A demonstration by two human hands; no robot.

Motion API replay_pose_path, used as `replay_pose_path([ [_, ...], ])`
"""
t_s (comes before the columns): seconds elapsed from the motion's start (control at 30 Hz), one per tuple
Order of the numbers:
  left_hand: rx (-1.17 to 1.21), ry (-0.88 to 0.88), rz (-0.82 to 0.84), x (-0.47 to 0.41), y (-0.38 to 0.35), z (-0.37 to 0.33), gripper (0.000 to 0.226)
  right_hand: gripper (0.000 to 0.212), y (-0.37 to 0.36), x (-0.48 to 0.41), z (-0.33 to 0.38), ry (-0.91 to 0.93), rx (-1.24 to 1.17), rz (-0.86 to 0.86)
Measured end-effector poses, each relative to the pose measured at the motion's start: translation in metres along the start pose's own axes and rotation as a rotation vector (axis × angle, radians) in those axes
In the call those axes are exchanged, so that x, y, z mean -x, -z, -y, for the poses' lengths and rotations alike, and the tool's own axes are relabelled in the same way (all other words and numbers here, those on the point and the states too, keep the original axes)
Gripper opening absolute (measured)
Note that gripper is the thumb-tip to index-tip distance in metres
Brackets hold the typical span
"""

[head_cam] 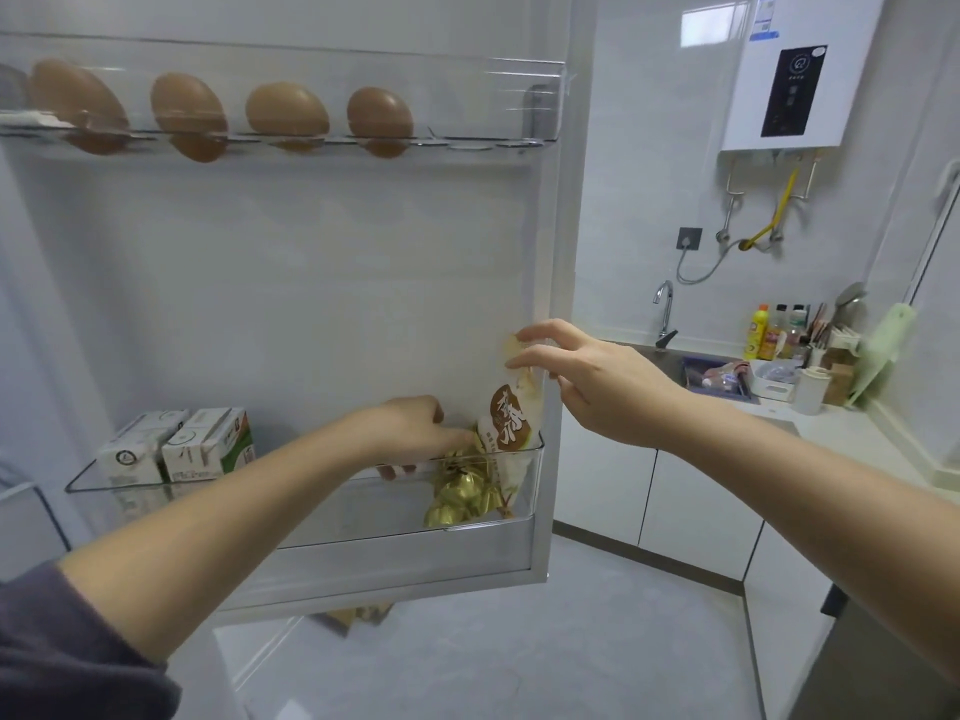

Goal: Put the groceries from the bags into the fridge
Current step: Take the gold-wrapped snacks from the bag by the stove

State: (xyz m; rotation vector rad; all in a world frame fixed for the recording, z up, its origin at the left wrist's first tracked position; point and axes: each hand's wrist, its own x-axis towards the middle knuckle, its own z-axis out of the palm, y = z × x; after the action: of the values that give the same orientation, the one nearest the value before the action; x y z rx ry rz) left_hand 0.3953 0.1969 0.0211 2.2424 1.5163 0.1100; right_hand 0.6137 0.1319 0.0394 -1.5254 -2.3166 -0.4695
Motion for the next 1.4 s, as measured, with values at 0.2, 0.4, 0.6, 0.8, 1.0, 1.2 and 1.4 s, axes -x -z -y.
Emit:
replay_pose_path([
  [0.2,-0.148,-0.122,-0.306,0.030,-0.005,-0.027,0.071,0.058,0.015,0.038,-0.011,-0.028,0.020,-0.067],
  [0.4,-0.217,-0.230,-0.609,0.070,-0.047,-0.090,0.078,0.060,0.031,0.119,-0.035,-0.111,0.045,-0.041],
  [0.6,-0.339,-0.354,-0.669,0.104,-0.126,-0.179,0.091,0.075,0.050,0.234,-0.053,-0.293,0.270,-0.071],
  [0.8,-0.337,-0.467,-0.546,0.130,-0.220,-0.273,0.099,0.091,0.066,0.362,-0.070,-0.554,0.436,-0.019],
  [1.0,-0.335,-0.615,-0.371,0.155,-0.310,-0.361,0.097,0.091,0.084,0.491,-0.074,-0.946,0.478,0.119],
  [1.2,-0.306,-0.835,-0.189,0.185,-0.398,-0.441,0.093,0.092,0.093,0.616,-0.061,-1.299,0.462,0.234],
  [1.4,-0.300,-1.074,-0.018,0.217,-0.479,-0.508,0.092,0.089,0.090,0.716,-0.040,-1.627,0.416,0.249],
])
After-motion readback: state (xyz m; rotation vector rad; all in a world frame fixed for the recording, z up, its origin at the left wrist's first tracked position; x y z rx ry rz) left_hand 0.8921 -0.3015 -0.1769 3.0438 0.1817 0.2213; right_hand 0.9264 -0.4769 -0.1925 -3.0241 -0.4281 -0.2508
